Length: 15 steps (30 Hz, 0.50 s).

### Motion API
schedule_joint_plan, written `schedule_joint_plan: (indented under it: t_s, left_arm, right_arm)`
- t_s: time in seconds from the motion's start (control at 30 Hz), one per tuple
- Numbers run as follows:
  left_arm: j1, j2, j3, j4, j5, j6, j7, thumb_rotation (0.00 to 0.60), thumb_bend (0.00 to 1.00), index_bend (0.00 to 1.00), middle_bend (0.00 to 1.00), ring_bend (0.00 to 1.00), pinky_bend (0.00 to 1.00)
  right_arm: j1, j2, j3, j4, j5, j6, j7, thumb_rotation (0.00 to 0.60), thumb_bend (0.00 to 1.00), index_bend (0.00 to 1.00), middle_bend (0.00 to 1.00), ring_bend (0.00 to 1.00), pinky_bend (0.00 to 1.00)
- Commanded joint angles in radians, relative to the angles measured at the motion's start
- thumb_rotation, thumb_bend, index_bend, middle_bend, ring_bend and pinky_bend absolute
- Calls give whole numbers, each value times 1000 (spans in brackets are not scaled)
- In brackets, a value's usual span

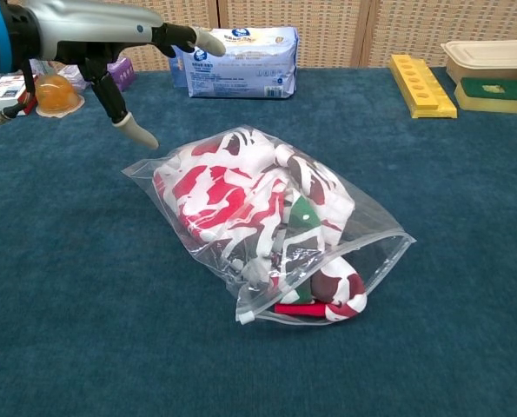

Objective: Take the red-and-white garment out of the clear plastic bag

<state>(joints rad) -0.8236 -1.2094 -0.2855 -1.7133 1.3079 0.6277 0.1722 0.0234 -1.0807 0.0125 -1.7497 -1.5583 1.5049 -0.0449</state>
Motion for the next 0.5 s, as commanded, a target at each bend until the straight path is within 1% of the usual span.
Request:
schedule_joint_plan:
  t_s: [0.03, 0.1, 0.23, 0.33, 0.5]
  left_arm:
    - [-20, 65, 54, -10, 212, -69, -166, 600, 18, 0, 0, 0, 69]
    - [-50, 56, 73, 11, 269, -73, -203, 600, 10, 0, 0, 0, 69]
    - [-141, 21, 104, 46, 350, -124, -253, 600, 3, 0, 0, 0, 70]
    - [-198, -12, 114, 78, 373, -150, -285, 599, 0, 0, 0, 0, 70]
    - [-295, -70, 111, 143, 369, -205, -330, 600, 0, 0, 0, 0, 70]
  right_arm:
    - [-2, 0, -1, 0, 0, 3, 0, 600, 189, 126, 88, 115, 114]
    - [-6, 2, -1, 0, 1, 9, 1, 600, 189, 126, 88, 115, 114]
    - [-16, 5, 0, 0, 5, 23, 2, 600, 189, 126, 88, 115, 114]
    - [-21, 7, 1, -1, 8, 29, 4, 600, 189, 126, 88, 115, 114]
    - [-29, 10, 5, 1, 16, 40, 10, 600, 189, 126, 87, 115, 114]
